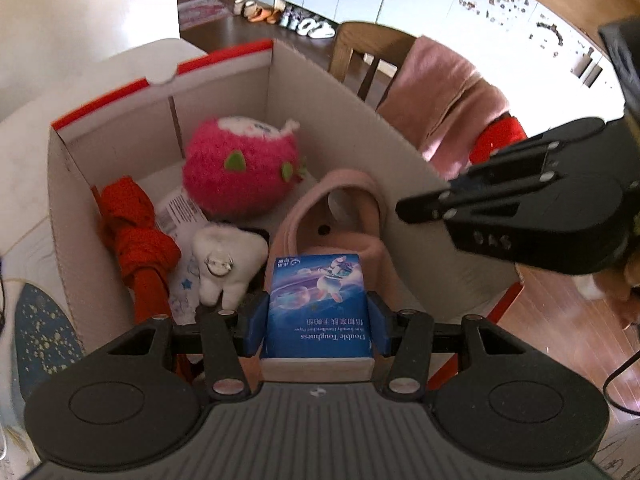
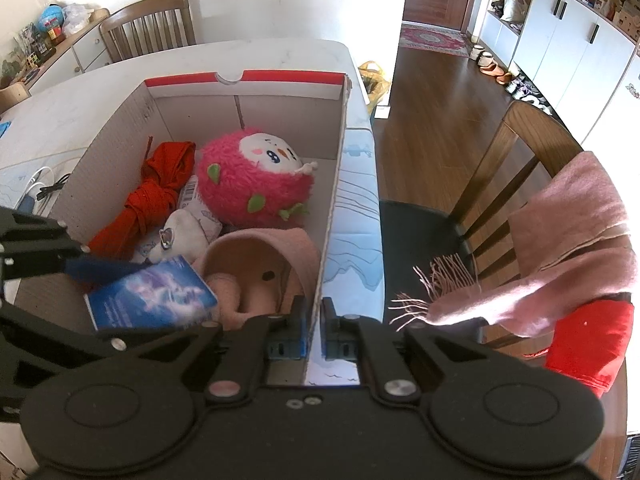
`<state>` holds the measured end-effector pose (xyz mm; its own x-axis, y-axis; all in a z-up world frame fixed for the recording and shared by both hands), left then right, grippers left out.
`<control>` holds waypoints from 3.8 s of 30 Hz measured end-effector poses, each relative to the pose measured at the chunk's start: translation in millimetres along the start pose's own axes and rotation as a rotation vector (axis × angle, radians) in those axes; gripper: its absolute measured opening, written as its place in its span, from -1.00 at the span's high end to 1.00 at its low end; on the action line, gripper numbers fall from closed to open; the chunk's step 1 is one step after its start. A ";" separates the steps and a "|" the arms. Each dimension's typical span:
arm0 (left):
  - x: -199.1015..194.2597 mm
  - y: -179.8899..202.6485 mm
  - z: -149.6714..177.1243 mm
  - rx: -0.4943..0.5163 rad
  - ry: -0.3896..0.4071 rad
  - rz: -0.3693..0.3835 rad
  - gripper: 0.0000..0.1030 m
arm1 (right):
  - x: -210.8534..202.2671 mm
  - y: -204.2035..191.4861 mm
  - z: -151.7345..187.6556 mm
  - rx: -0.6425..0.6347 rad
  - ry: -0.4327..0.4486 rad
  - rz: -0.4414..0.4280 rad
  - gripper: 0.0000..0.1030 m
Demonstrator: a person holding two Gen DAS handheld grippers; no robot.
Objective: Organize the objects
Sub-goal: 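Carry the toothbrush box into the box and lower it onto the towel, then open the left tool and withdraw it toward the black USB cable, then close the left tool on the black USB cable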
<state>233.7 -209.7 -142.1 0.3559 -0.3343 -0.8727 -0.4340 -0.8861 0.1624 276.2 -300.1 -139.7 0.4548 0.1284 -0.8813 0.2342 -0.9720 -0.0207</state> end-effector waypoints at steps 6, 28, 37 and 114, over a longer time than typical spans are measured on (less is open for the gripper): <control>9.0 -2.1 6.0 -0.005 -0.029 0.011 0.01 | -0.1 0.1 0.1 0.002 0.000 0.000 0.89; -33.9 1.3 9.2 0.003 0.083 0.072 -0.63 | 0.0 -0.2 -0.6 0.002 0.000 0.001 0.89; -72.4 -19.7 7.0 -0.082 0.178 0.093 -0.95 | -0.1 -0.4 -1.3 0.002 -0.001 0.001 0.89; -24.6 -281.2 58.2 -0.095 0.015 -0.253 0.74 | 2.0 -6.3 0.8 0.035 -0.064 0.077 0.87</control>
<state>298.8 66.3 -193.1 0.4557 -0.1024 -0.8842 -0.2500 -0.9681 -0.0167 274.9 -293.9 -141.7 0.4146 0.0410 -0.9091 0.1702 -0.9849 0.0332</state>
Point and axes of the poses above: each gripper's, at about its wrist camera, not at the fingertips, and x roughly the way its jaws point, y to its right, z to its underside, the point moved 7 cm from there along x, roughly the way its jaws point
